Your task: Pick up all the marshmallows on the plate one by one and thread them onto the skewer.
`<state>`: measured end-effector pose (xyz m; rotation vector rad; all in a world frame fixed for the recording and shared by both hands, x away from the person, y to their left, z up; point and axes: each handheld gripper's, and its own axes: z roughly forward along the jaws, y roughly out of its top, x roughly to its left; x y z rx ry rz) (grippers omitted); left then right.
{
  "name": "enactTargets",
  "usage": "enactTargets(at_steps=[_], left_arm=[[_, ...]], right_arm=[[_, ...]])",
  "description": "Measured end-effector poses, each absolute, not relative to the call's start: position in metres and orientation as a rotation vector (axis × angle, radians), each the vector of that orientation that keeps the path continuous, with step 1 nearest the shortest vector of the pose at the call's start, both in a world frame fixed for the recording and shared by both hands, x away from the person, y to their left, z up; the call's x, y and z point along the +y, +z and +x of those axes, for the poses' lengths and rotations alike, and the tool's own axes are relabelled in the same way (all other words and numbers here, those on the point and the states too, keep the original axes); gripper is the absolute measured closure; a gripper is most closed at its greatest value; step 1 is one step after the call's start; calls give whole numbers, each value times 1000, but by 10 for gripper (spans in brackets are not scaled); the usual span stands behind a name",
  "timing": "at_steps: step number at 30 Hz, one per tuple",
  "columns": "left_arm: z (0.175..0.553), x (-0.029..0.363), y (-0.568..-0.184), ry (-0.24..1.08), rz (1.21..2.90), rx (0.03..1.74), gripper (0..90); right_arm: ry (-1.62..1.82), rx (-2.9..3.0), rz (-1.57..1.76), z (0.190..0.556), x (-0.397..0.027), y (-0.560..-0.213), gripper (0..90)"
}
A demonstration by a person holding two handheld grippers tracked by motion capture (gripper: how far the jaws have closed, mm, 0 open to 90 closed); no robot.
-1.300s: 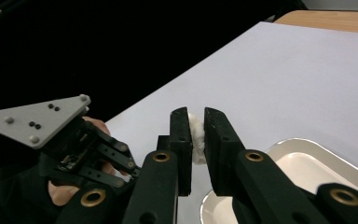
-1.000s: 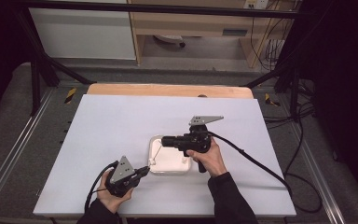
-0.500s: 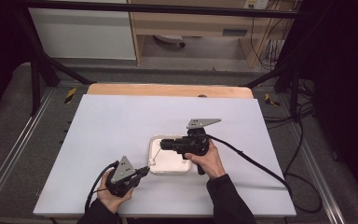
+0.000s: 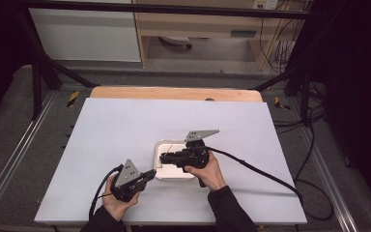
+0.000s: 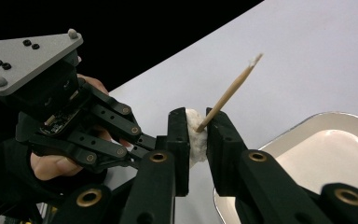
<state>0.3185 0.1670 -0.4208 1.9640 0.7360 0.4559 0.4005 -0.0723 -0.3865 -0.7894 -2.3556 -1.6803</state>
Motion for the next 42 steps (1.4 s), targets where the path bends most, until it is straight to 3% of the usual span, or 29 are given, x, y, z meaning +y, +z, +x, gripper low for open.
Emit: enactTargets(at_steps=[2, 8, 13, 22, 29, 42], left_arm=[[319, 166, -421, 458, 1971, 737, 892], [324, 171, -426, 425, 1961, 768, 892], [324, 172, -426, 412, 1967, 793, 891], [324, 172, -427, 393, 1972, 801, 890], [325, 172, -428, 368, 1977, 801, 889], [326, 173, -429, 348, 1988, 809, 888]], right_arm=[[-1675, -2367, -804, 401, -74, -385, 778], [-1727, -2416, -859, 400, -83, -379, 583], [-1715, -2479, -931, 402, -92, -379, 370], [-1640, -2622, -998, 406, -106, -389, 141], [-1543, -2708, -1035, 408, -114, -391, 45], [-1410, -2798, -1112, 407, -127, -405, 47]])
